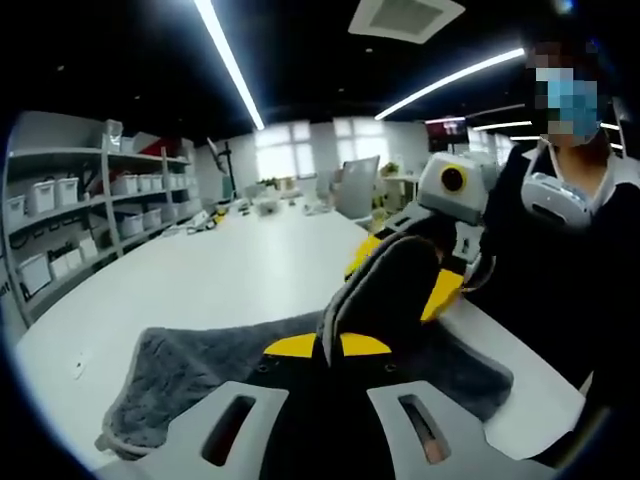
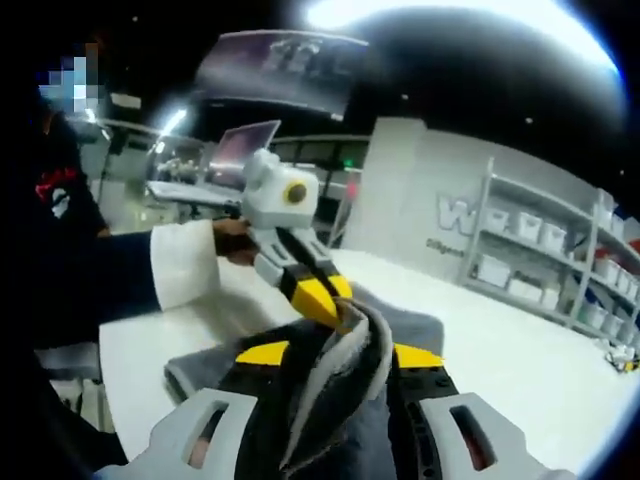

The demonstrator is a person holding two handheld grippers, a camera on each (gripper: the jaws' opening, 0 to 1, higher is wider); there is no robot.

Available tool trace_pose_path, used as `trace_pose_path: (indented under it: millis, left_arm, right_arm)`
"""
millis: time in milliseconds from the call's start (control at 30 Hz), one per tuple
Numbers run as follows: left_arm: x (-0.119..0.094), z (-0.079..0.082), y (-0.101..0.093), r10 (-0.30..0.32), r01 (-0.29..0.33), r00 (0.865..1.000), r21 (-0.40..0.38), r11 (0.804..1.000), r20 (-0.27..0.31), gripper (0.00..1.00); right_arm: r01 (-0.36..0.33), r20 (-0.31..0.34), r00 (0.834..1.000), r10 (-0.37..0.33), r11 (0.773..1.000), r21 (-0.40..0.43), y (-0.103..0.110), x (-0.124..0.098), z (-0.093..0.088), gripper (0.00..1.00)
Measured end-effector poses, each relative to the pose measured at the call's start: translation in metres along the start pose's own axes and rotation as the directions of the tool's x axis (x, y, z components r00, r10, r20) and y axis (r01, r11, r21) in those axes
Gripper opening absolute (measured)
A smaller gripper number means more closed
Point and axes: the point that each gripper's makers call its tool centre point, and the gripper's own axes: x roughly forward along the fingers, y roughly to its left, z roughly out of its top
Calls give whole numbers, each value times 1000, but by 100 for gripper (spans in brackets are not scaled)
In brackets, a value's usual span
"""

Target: Open the folded towel by lifting each exposed corner and separating the folded layers until the towel lies flat within the target outline without major curled edges

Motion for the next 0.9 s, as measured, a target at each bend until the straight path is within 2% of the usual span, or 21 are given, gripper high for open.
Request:
trace_pose_path:
  millis: [133, 333, 533, 667, 900]
  left_arm:
    - [-2, 0, 0, -9, 9, 1000, -3, 1000, 10, 5]
    - [0, 0, -4, -10, 10, 1000, 3, 1000, 15, 6]
    - [-2, 0, -1, -4, 4, 1000, 14, 1000, 20, 7]
    - [-3, 0, 6, 30, -32, 999, 45, 998, 27, 11]
    - [-9, -2, 16, 73, -76, 996, 60, 995, 46, 24]
  right_arm:
    - [-53, 32, 998, 51, 997, 60, 4, 1, 2, 27]
    - [-70, 54, 996, 66, 994, 88, -4, -3, 2, 3]
    - [-85, 75, 994, 76, 989, 124, -7, -6, 3, 1]
    - [-99, 88, 992, 85, 981, 168, -7, -6, 3, 0]
    - [-92, 88, 993, 75, 975, 204, -12, -6, 6, 0]
